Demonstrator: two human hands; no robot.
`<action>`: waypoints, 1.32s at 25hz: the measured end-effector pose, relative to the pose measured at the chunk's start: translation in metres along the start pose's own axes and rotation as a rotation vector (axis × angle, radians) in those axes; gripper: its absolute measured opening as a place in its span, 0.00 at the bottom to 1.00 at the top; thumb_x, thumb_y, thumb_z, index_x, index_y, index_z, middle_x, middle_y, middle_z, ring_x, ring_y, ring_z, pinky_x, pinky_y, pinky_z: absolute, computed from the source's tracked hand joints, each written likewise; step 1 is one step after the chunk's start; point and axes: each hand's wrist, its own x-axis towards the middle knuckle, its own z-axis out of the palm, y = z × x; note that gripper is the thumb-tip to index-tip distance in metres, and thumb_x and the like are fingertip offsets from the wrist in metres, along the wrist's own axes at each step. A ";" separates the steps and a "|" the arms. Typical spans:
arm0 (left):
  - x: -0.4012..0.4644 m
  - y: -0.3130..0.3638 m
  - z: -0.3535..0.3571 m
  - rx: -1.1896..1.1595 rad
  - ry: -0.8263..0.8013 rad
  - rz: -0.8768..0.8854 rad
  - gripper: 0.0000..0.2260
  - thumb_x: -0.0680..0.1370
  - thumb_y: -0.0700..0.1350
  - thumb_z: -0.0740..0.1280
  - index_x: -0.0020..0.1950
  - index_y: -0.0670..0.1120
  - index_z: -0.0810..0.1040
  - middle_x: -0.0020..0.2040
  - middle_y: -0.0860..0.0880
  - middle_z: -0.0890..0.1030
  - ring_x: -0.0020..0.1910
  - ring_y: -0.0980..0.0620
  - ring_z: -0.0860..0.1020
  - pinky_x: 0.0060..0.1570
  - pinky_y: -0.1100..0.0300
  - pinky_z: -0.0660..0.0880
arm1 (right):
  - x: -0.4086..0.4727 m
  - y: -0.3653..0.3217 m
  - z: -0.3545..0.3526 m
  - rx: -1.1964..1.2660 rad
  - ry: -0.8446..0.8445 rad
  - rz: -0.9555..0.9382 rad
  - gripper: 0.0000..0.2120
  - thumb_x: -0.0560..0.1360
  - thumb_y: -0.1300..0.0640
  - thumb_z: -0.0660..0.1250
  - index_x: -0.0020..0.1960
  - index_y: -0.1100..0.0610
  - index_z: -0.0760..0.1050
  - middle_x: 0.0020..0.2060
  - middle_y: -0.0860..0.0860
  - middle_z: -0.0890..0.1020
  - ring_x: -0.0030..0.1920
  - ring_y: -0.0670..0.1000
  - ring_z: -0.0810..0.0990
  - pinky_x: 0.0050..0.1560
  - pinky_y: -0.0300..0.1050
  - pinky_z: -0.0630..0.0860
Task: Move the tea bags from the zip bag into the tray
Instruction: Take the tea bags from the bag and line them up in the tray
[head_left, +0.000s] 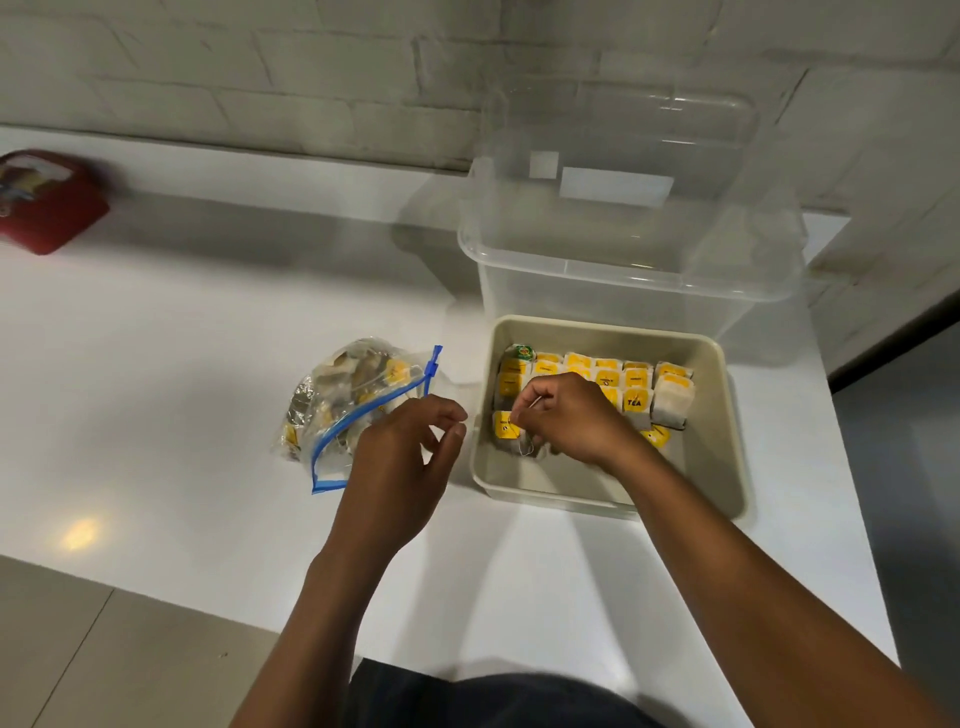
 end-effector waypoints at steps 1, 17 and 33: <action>-0.002 -0.002 -0.001 0.003 -0.001 -0.015 0.04 0.79 0.45 0.69 0.51 0.53 0.80 0.42 0.65 0.79 0.42 0.58 0.78 0.38 0.70 0.72 | 0.004 0.000 0.004 0.006 -0.016 0.012 0.04 0.74 0.58 0.71 0.40 0.54 0.82 0.33 0.49 0.83 0.32 0.47 0.82 0.31 0.36 0.71; -0.007 -0.001 0.002 0.009 -0.053 -0.050 0.04 0.79 0.48 0.68 0.52 0.56 0.80 0.43 0.64 0.80 0.43 0.59 0.79 0.36 0.69 0.72 | 0.028 -0.004 0.017 -0.237 0.214 0.161 0.09 0.71 0.55 0.69 0.33 0.46 0.80 0.37 0.45 0.85 0.42 0.50 0.82 0.42 0.43 0.79; -0.009 -0.004 0.008 0.040 -0.032 -0.107 0.04 0.78 0.46 0.69 0.50 0.55 0.80 0.35 0.54 0.83 0.32 0.52 0.78 0.37 0.63 0.74 | 0.003 -0.002 0.021 -0.251 0.115 0.136 0.12 0.73 0.58 0.62 0.42 0.48 0.84 0.44 0.50 0.85 0.44 0.56 0.84 0.47 0.52 0.82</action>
